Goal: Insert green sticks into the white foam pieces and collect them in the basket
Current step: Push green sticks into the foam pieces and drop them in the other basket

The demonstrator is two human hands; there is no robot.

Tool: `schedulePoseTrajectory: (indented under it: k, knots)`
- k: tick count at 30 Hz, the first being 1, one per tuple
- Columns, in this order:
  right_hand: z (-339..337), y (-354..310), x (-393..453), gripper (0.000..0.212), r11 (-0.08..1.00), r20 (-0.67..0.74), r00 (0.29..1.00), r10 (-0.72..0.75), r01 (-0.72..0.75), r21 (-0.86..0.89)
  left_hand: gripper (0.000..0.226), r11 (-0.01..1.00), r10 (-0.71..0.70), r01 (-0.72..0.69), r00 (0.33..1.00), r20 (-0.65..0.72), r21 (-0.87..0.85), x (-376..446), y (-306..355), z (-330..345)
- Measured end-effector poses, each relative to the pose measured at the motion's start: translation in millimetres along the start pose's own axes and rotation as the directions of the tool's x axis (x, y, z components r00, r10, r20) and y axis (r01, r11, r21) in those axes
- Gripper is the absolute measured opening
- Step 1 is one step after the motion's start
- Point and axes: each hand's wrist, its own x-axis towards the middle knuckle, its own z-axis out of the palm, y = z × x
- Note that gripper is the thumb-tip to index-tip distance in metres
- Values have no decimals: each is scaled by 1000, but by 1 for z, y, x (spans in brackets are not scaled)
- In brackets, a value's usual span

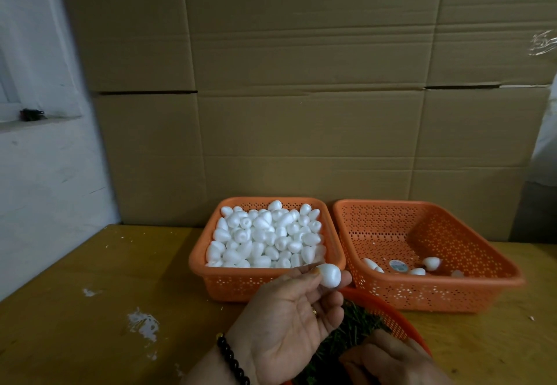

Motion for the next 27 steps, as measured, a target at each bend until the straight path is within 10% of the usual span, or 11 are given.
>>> schedulePoseTrajectory:
  k: [27]
  knots:
    - [19,8,-7,23,996,-55,998,-40,44,81,40,972,-104,92,994,-43,-216,-1,4,7]
